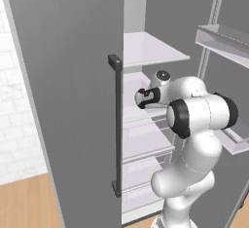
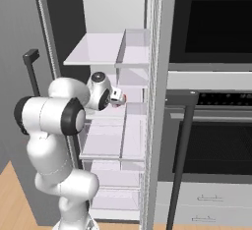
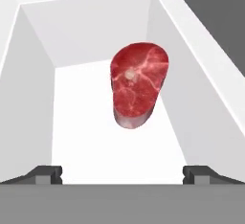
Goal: Place one eggplant and one steak in each tupperware on the nearby counter, to pack two identical lunches.
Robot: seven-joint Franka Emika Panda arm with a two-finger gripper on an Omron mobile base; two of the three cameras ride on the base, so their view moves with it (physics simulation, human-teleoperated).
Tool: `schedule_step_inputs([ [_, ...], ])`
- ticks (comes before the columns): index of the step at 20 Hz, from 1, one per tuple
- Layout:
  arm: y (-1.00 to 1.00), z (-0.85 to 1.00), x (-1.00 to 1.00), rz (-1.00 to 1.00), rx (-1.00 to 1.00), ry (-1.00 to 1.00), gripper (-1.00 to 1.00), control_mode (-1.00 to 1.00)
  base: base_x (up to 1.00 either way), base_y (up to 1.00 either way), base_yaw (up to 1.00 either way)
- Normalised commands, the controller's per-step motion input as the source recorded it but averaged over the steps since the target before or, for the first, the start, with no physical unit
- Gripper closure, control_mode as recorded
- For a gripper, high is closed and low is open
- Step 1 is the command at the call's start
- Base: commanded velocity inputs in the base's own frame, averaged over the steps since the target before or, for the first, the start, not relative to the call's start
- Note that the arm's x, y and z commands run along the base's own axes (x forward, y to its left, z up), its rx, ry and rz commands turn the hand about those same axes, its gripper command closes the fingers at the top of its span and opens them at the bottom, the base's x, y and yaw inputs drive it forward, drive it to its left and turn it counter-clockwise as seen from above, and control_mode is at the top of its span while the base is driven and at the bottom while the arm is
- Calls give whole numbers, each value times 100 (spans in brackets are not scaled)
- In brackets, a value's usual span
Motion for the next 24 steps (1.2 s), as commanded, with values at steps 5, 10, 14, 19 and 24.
schedule_step_inputs([
  [5,-3,-27,55,-4,0,5,-100,-100,0,0,0],
  [10,-9,-29,33,-13,0,6,-100,-100,0,0,0],
  [14,-1,-25,64,-11,0,3,-100,-100,0,0,0],
  [19,0,-17,80,-7,0,6,-100,-100,0,0,0],
  [24,0,-44,34,-7,0,16,100,-100,0,0,0],
])
